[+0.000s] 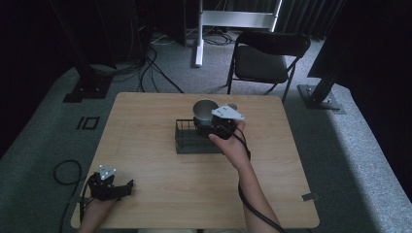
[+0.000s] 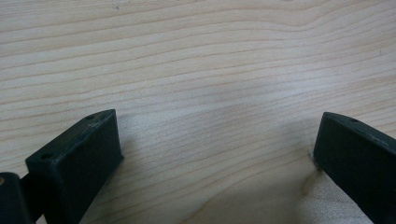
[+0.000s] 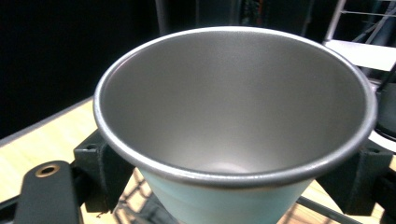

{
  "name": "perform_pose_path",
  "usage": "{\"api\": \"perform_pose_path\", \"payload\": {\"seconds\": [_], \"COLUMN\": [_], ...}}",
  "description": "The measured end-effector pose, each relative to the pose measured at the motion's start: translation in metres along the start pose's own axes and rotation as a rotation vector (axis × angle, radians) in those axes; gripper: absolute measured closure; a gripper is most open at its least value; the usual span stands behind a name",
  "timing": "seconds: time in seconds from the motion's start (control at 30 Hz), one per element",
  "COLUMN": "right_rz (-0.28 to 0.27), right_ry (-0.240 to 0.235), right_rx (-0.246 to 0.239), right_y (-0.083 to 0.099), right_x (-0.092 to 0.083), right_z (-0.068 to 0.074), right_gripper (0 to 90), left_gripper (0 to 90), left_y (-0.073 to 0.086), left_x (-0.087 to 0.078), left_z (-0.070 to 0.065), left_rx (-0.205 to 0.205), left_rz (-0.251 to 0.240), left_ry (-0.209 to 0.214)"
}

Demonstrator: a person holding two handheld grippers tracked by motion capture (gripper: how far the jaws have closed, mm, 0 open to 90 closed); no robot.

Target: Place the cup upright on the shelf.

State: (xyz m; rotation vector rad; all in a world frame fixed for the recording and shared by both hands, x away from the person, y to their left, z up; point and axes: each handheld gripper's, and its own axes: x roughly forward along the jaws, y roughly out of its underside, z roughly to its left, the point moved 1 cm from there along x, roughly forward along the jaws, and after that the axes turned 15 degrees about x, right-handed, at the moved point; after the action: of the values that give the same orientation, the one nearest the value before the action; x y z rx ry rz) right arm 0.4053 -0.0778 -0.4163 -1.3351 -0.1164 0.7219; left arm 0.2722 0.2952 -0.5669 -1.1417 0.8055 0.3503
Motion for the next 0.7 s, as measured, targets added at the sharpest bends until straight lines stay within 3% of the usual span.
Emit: {"api": "perform_pose_path", "payload": {"seconds": [0.33, 0.5, 0.7], "right_rz": [0.018, 0.038, 0.054], "right_ry": [0.076, 0.093, 0.108], "right_rx": [0.021, 0.022, 0.058], "right_y": [0.014, 0.024, 0.036], "right_x": [0.008, 0.013, 0.018], "right_z": [-0.026, -0.034, -0.043], "right_gripper": [14.8, 14.8, 14.8], "left_gripper": [1.4, 1.4, 1.4], "left_y": [0.0, 0.0, 0.0], "left_x": [0.0, 0.0, 0.0], "left_z": [0.0, 0.0, 0.0], "left_rx": [0.001, 0.001, 0.001], "left_rz": [0.001, 0.001, 0.001], "left_ry": [0.001, 0.001, 0.001]}}
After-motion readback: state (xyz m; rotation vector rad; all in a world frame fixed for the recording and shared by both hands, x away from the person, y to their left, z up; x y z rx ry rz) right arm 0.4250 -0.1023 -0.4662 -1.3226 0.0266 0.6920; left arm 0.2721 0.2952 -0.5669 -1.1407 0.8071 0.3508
